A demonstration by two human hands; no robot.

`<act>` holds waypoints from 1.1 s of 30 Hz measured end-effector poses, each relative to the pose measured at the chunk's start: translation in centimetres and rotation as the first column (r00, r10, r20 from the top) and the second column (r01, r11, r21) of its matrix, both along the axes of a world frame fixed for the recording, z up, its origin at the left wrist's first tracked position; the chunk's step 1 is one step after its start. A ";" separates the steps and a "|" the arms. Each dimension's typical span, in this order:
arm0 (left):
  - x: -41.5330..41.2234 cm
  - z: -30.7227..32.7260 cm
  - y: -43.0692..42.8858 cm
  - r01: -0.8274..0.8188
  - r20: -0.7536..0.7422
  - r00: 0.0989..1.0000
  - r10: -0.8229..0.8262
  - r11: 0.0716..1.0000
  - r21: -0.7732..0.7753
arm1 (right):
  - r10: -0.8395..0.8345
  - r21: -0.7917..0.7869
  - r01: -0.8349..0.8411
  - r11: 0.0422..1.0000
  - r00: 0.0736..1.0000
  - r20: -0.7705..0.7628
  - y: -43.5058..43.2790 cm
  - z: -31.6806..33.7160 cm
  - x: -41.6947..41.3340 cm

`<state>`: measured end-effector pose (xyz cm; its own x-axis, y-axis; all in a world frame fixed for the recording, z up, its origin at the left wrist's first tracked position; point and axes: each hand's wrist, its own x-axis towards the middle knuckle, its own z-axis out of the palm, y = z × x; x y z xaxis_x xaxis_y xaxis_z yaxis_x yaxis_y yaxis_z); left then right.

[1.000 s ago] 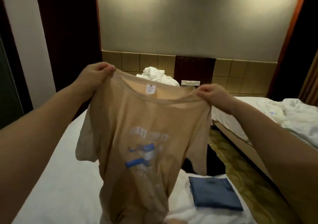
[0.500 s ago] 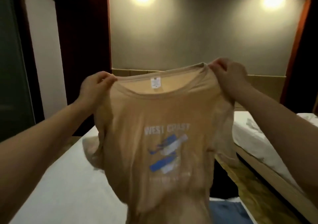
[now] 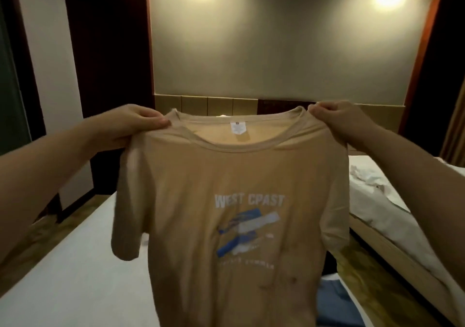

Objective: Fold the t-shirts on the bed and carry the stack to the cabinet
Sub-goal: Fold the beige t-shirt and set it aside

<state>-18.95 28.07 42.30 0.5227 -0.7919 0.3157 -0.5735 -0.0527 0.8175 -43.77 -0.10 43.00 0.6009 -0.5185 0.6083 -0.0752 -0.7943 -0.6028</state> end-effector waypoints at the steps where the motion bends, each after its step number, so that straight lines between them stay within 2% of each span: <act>1: 0.4 0.3 0.3 0.040 -0.041 0.998 -0.042 0.998 -0.052 | 0.055 0.047 -0.055 0.997 0.998 -0.006 0.2 0.3 -0.4; 2: 0.5 0.3 0.2 0.038 -0.035 0.999 -0.041 0.996 -0.075 | 0.107 0.076 -0.099 0.992 0.989 -0.106 0.7 0.4 -0.5; 3: 0.5 0.0 -0.3 -0.012 0.046 0.999 0.013 1.000 -0.024 | 0.154 0.081 -0.137 0.987 0.949 -0.277 1.2 0.3 -0.2; 4: 0.3 -0.5 -1.0 -0.084 0.149 0.986 0.073 0.994 0.067 | 0.141 0.036 -0.139 0.990 0.895 -0.424 1.3 -0.1 0.2; 5: 0.2 -1.2 -1.8 -0.155 0.223 0.966 0.131 0.983 0.093 | 0.068 -0.078 -0.117 0.990 0.886 -0.459 1.0 -0.6 0.8; 6: 0.2 -1.6 -2.4 -0.197 0.220 0.958 0.183 0.979 0.043 | -0.007 -0.176 -0.055 0.983 0.943 -0.332 0.5 -0.7 1.3; 7: 0.3 -1.6 -2.9 -0.206 0.172 0.962 0.212 0.977 -0.051 | -0.041 -0.198 0.016 0.980 0.992 -0.121 0.2 -0.6 1.6; 8: 0.3 -1.5 -3.1 -0.197 0.136 0.967 0.214 0.972 -0.129 | -0.042 -0.192 0.047 0.980 0.999 0.029 0.1 -0.5 1.9; 9: 0.2 -1.4 -3.5 -0.188 0.153 0.966 0.209 0.972 -0.141 | -0.050 -0.235 0.059 0.970 0.998 0.042 0.3 -0.5 2.1; 10: 0.2 -1.5 -3.7 -0.191 0.169 0.963 0.209 0.974 -0.119 | -0.074 -0.313 0.060 0.948 0.997 -0.035 0.4 -0.8 2.5; 11: 0.3 -1.5 -4.0 -0.192 0.158 0.965 0.212 0.973 -0.132 | -0.090 -0.347 0.067 0.935 0.995 -0.050 0.2 -1.0 2.8; 14: 0.5 -0.5 -4.3 -0.166 0.030 0.984 0.177 0.959 -0.229 | -0.077 -0.185 0.105 0.977 0.986 0.149 -0.5 0.5 2.7; 18: 1.1 0.7 -3.6 -0.064 -0.030 0.998 0.061 0.995 -0.081 | -0.071 -0.150 0.069 0.986 0.997 -0.008 -1.2 0.8 3.1; 21: 1.5 0.8 -3.2 -0.060 -0.169 0.985 0.034 0.986 -0.153 | 0.025 -0.040 -0.026 0.999 0.999 -0.027 -1.2 0.7 3.3; 23: 2.1 1.0 -3.2 -0.048 -0.159 0.987 0.018 0.982 -0.185 | 0.120 0.070 -0.117 0.991 0.992 -0.039 -1.4 1.0 3.2; 27: 2.2 1.1 -3.6 -0.076 -0.081 0.995 0.062 0.980 -0.186 | 0.217 0.211 -0.210 0.955 0.976 -0.010 -1.5 1.2 3.3; 33: 1.6 1.1 -4.8 -0.111 -0.127 0.990 0.069 0.925 -0.364 | 0.378 0.431 -0.458 0.777 0.888 0.262 -0.7 1.6 4.1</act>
<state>-17.38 23.30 43.39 0.6343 -0.5782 0.5132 -0.4866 0.2173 0.8462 -39.71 -0.78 44.58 0.7460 -0.4818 0.4597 0.3222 -0.3429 -0.8824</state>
